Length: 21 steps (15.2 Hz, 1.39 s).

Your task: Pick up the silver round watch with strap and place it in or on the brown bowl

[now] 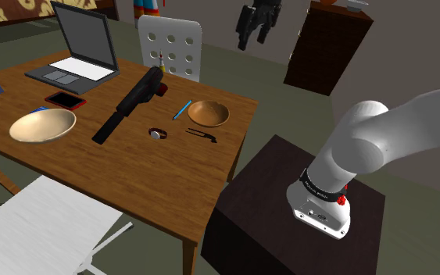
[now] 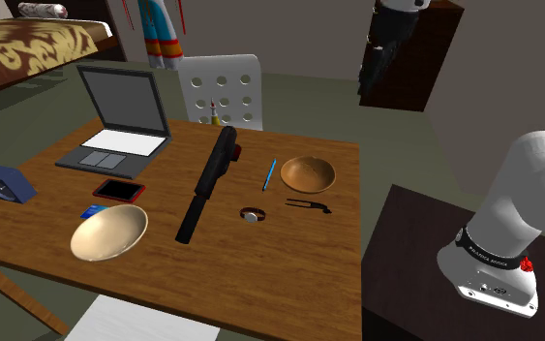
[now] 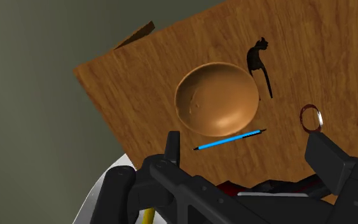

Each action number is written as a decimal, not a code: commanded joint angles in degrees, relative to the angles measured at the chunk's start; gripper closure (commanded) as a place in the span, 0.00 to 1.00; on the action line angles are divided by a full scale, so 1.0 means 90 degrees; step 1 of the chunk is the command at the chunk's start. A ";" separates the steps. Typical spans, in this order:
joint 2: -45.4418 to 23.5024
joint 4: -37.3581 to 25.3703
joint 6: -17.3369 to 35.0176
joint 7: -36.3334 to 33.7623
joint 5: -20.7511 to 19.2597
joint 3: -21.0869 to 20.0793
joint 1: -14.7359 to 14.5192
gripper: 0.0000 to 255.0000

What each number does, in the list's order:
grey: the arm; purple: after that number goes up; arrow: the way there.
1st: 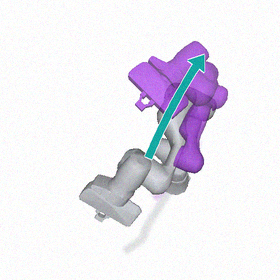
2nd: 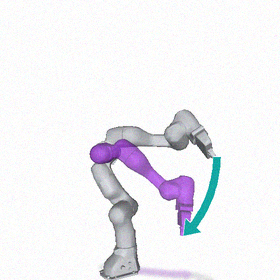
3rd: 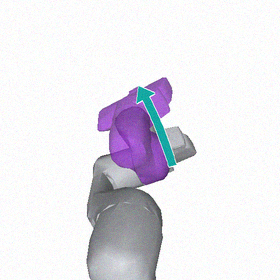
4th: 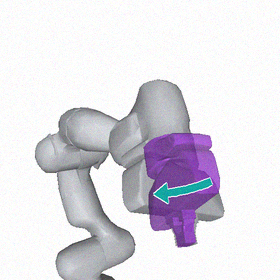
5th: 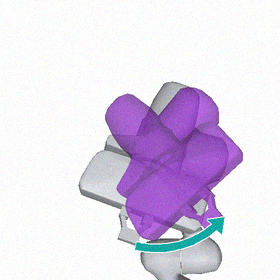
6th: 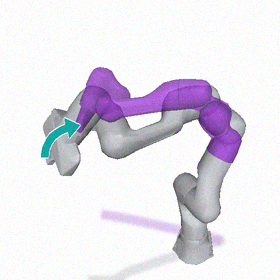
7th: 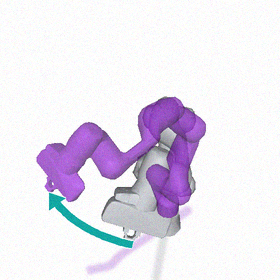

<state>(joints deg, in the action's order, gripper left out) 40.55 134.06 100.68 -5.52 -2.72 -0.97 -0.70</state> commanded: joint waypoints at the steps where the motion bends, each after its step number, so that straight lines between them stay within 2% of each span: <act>1: -0.0267 0.0087 0.0331 -0.0136 0.0052 -0.0144 -0.0065 0.00; 12: -0.2265 -0.0020 0.2062 -0.0889 0.0062 -0.0911 -0.0318 0.00; 21: -0.4276 -0.0812 0.3084 -0.1694 -0.0461 -0.1433 -0.0475 0.00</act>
<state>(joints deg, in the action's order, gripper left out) 4.12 127.81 127.67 -19.75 -6.16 -13.34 -4.71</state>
